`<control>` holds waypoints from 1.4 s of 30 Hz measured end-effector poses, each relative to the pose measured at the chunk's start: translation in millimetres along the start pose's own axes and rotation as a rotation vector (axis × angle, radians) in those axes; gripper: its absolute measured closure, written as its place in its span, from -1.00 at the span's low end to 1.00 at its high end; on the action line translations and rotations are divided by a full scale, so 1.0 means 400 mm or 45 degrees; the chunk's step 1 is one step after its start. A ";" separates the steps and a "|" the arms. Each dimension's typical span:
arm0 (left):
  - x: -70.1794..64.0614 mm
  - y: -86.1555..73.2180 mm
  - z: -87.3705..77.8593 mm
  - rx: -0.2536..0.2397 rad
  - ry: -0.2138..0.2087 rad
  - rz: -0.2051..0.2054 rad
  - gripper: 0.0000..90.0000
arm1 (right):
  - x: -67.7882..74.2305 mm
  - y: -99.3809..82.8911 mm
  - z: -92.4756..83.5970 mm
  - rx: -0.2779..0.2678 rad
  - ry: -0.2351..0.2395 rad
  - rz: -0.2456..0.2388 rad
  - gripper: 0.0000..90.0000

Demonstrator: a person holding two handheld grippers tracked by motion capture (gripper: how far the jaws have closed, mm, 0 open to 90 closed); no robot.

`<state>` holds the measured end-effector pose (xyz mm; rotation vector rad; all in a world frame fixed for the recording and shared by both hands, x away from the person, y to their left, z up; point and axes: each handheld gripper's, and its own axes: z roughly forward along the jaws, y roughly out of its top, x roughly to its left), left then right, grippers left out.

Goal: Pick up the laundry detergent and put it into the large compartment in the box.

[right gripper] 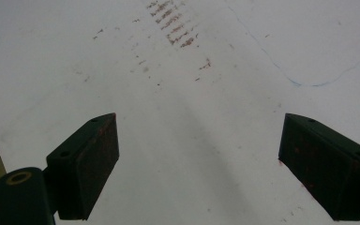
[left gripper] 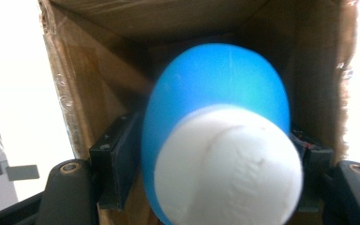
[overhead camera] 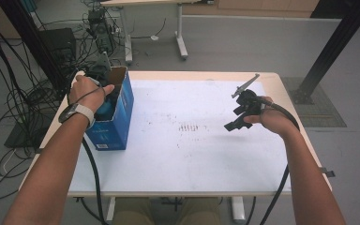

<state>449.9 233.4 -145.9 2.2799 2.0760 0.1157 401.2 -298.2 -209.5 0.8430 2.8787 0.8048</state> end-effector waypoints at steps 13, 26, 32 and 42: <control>0.005 -0.009 -0.003 -0.019 -0.011 0.016 -0.36 | 0.006 -0.004 -0.007 -0.002 -0.008 0.002 -0.72; 0.024 -0.026 -0.022 -0.052 -0.049 0.011 -0.46 | 0.016 0.001 -0.013 -0.003 -0.014 -0.006 -0.72; 0.022 -0.028 -0.038 -0.053 -0.058 0.031 -0.57 | 0.027 0.007 -0.019 0.011 -0.030 -0.017 -0.72; 0.041 -0.043 -0.072 -0.074 -0.115 0.072 -0.68 | 0.041 0.009 -0.039 0.005 -0.048 -0.022 -0.72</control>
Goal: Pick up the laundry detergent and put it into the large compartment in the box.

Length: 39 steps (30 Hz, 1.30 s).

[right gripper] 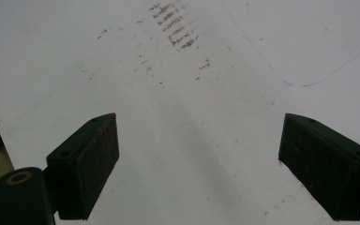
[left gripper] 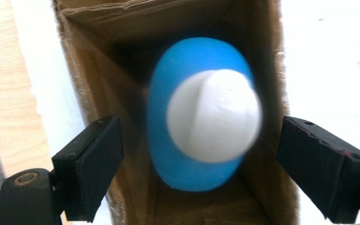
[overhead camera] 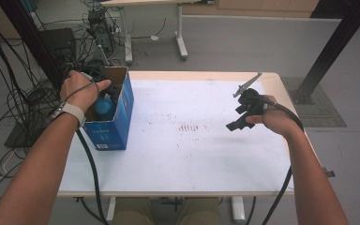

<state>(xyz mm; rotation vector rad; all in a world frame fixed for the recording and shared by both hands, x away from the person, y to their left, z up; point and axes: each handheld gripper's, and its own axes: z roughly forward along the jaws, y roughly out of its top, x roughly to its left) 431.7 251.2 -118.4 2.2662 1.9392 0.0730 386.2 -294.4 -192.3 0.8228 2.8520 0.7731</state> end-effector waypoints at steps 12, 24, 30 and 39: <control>-0.015 -0.014 -0.069 -0.042 0.000 0.083 -0.70 | 0.008 -0.001 -0.013 0.002 -0.014 -0.001 -0.72; -0.058 -0.014 -0.145 -0.069 -0.001 0.205 -0.73 | 0.010 -0.005 -0.017 0.005 -0.018 0.002 -0.72; -0.079 -0.010 -0.199 -0.071 -0.050 0.301 -0.73 | 0.014 -0.008 -0.025 -0.002 -0.023 0.001 -0.72; -0.147 0.003 -0.253 -0.072 -0.056 0.491 -0.74 | 0.021 -0.015 -0.041 -0.003 -0.037 0.010 -0.72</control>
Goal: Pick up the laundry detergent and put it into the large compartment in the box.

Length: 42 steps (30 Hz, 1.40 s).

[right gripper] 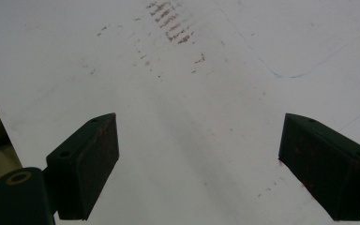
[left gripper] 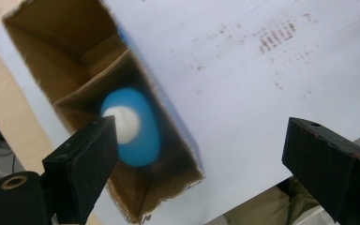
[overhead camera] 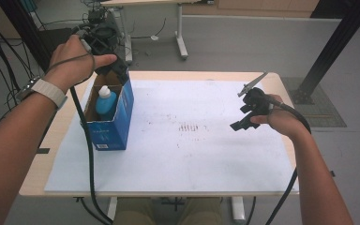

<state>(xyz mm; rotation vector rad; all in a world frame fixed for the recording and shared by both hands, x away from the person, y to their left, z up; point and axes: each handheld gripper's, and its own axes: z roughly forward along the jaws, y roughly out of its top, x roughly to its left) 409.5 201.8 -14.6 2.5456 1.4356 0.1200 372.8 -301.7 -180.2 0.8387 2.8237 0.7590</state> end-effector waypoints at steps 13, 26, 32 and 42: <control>-0.055 0.059 -0.004 0.015 -0.064 0.269 -0.75 | 0.024 -0.010 -0.029 -0.007 -0.022 0.008 -0.73; -0.132 0.113 0.020 0.076 -0.101 0.515 -0.76 | 0.031 -0.032 -0.038 -0.002 -0.039 0.047 -0.73; -0.166 0.122 0.035 0.069 -0.109 0.620 -0.76 | 0.034 -0.040 -0.041 -0.005 -0.042 0.051 -0.73; -0.202 0.135 0.063 0.052 -0.144 0.736 -0.78 | 0.031 -0.054 -0.041 -0.001 -0.041 0.071 -0.73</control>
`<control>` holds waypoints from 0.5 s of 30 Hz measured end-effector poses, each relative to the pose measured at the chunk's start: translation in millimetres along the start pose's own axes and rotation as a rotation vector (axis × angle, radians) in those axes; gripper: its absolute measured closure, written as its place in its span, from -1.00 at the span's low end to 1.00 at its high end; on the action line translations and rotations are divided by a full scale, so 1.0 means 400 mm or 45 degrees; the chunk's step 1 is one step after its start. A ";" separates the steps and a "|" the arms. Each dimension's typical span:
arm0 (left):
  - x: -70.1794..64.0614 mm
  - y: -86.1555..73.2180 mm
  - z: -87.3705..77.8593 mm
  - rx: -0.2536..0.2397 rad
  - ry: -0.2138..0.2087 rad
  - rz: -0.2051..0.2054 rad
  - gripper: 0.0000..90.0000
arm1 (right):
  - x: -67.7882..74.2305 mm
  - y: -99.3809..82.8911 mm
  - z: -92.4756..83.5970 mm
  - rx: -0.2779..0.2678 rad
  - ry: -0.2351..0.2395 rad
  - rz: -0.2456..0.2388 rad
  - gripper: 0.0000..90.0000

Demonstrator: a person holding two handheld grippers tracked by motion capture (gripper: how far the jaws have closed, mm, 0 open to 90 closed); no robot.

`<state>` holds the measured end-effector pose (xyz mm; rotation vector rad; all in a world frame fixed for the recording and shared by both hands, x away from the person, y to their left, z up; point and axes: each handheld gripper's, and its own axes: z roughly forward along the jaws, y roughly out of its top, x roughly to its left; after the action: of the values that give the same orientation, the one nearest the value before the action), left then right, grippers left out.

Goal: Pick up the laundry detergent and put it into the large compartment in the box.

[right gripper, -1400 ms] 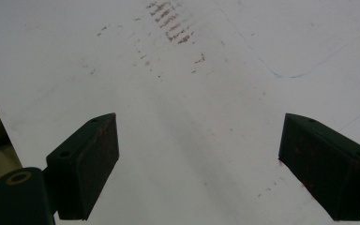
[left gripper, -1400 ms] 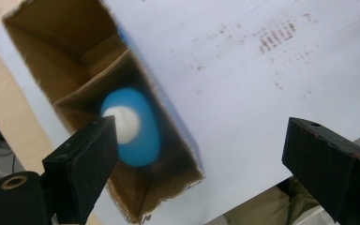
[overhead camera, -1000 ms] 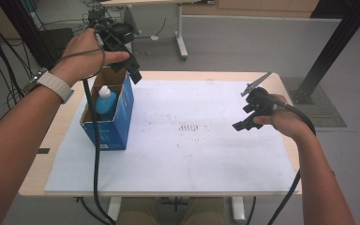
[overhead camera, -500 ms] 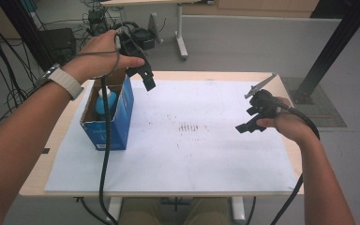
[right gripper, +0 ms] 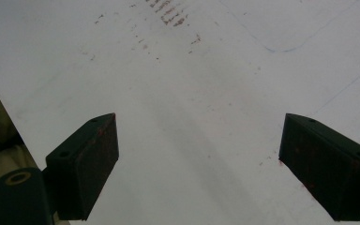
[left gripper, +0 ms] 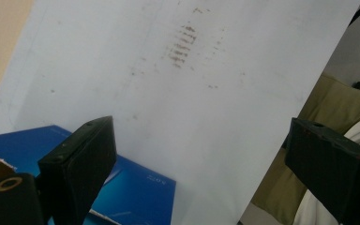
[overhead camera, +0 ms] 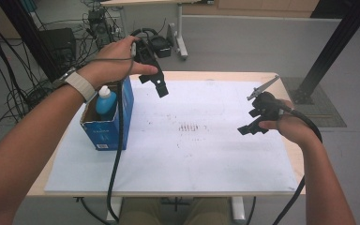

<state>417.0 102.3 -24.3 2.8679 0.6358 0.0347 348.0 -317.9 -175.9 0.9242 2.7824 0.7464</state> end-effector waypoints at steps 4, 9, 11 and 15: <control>-0.013 0.015 0.016 0.014 -0.008 0.065 -0.80 | -0.002 -0.002 -0.002 -0.001 -0.002 0.004 -0.73; -0.020 0.030 0.035 0.017 -0.034 0.130 -0.80 | -0.003 -0.001 0.002 0.002 0.001 0.006 -0.73; -0.025 0.036 0.042 0.022 -0.039 0.154 -0.80 | -0.004 -0.001 0.004 0.003 0.005 0.005 -0.73; -0.034 0.045 0.060 0.036 -0.056 0.198 -0.80 | -0.005 -0.001 0.007 0.004 0.005 0.008 -0.73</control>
<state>413.7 76.1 -43.7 2.9305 0.4072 -0.0140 350.2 -318.2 -178.6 0.9334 2.7863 0.7457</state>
